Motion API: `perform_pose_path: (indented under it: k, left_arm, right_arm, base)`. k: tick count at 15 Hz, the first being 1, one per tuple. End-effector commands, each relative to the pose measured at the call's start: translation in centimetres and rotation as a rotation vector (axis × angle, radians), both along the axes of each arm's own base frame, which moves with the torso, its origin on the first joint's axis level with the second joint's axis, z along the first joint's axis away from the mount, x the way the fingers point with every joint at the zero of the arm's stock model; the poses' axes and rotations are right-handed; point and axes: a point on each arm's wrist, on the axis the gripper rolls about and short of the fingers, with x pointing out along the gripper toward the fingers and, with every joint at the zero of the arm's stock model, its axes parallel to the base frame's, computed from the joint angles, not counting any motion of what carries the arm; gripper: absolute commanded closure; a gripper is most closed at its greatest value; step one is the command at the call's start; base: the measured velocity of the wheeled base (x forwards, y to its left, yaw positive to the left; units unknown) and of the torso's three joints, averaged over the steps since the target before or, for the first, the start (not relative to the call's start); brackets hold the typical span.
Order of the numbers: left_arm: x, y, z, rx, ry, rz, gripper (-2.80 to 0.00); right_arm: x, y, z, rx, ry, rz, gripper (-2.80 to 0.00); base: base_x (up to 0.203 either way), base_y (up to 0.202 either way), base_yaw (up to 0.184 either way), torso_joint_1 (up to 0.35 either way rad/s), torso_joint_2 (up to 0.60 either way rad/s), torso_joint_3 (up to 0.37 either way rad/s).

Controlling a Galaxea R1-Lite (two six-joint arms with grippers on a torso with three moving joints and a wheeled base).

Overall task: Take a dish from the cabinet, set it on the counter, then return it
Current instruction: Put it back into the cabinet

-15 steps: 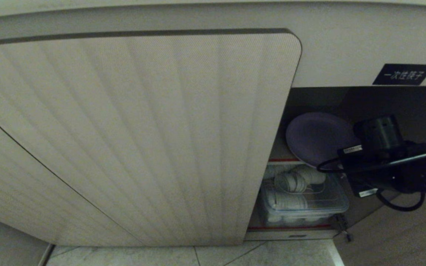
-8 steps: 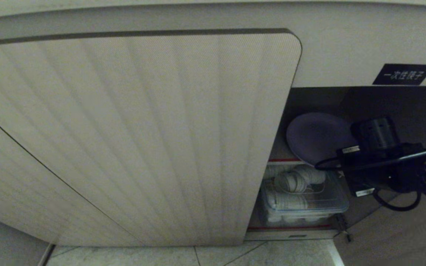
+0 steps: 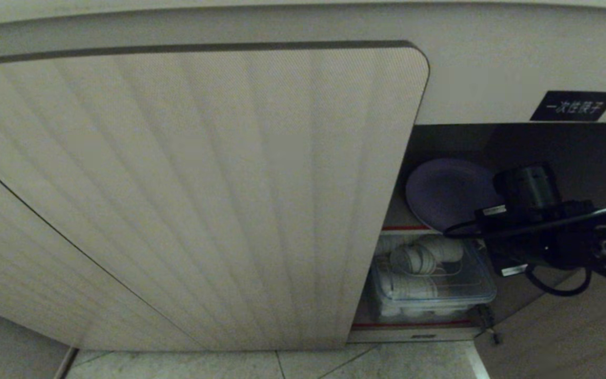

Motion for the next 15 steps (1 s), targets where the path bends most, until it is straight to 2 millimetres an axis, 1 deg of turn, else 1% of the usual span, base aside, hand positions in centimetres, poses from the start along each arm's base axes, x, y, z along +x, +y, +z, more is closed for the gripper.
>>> perform_pose_path:
  k: [1,5,10,15]
  left_arm:
    - [0.0,0.0,0.0,0.000,-0.001,0.000,0.00]
    - [0.0,0.0,0.0,0.000,-0.001,0.000,0.00]
    - [0.0,0.0,0.0,0.000,-0.001,0.000,0.00]
    - [0.0,0.0,0.0,0.000,-0.001,0.000,0.00]
  right_arm:
    - [0.1,0.0,-0.1,0.004,-0.001,-0.008,0.00]
    - [0.6,0.2,0.1,0.006,-0.009,-0.008,0.00]
    - [1.0,0.3,-0.2,0.006,-0.004,-0.009,0.00]
    - [2.0,0.5,0.1,0.006,-0.018,-0.013,0.00]
  base:
    - [0.000,0.000,0.000,0.000,0.00,0.000]
    - [0.000,0.000,0.000,0.000,0.00,0.000]
    - [0.000,0.000,0.000,0.000,0.00,0.000]
    - [0.000,0.000,0.000,0.000,0.00,0.000]
